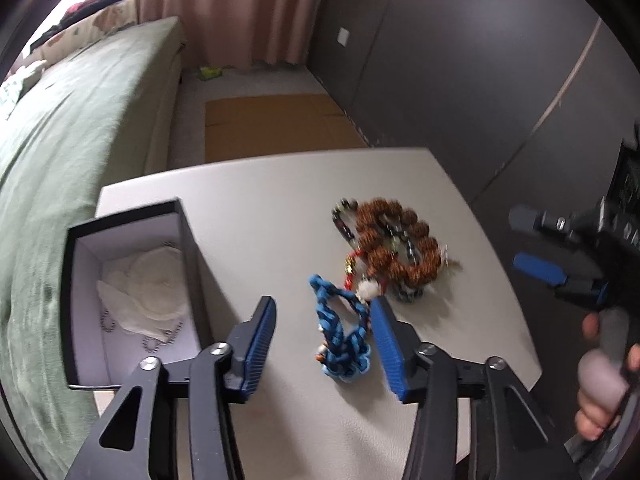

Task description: Organize jewelry

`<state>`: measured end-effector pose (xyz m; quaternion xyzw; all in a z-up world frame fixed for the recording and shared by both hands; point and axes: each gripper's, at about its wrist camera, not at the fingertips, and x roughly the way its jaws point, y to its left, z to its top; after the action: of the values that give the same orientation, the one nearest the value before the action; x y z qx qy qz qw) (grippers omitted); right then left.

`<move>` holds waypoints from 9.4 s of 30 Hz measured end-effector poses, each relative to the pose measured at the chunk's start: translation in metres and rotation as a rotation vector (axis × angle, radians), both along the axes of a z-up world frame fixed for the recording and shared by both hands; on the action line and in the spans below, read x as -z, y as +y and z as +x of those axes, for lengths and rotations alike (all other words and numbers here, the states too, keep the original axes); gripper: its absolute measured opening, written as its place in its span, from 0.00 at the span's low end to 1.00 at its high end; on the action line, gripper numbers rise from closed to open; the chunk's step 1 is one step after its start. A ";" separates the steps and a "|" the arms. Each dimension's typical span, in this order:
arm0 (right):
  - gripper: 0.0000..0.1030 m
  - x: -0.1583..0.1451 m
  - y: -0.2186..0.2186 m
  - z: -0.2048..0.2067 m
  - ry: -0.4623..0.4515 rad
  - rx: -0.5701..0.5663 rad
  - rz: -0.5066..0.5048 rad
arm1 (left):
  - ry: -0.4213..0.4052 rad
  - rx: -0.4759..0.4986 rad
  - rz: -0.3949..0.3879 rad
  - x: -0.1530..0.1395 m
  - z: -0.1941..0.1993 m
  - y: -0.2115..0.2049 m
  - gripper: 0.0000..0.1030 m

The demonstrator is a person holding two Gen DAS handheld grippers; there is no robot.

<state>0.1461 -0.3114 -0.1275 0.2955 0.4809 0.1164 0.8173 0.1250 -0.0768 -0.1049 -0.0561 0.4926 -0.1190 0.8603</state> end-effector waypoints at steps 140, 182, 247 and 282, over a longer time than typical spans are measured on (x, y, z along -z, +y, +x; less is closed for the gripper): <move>0.57 0.000 0.000 0.000 -0.011 0.020 0.028 | -0.114 -0.122 -0.099 -0.029 0.002 0.039 0.65; 0.57 0.023 0.002 0.019 0.094 -0.072 -0.090 | -0.059 -0.029 0.107 0.030 0.026 -0.038 0.07; 0.41 -0.011 0.175 0.002 -0.142 -0.391 -0.055 | -0.052 -0.366 -0.162 -0.031 -0.023 0.161 0.07; 0.95 -0.025 0.148 -0.011 -0.169 -0.355 -0.055 | -0.202 -0.423 -0.222 -0.052 -0.034 0.165 0.70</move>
<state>0.1349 -0.1639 -0.1026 0.1729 0.4581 0.2702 0.8290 0.0914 0.0884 -0.0529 -0.2401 0.3652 0.0053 0.8994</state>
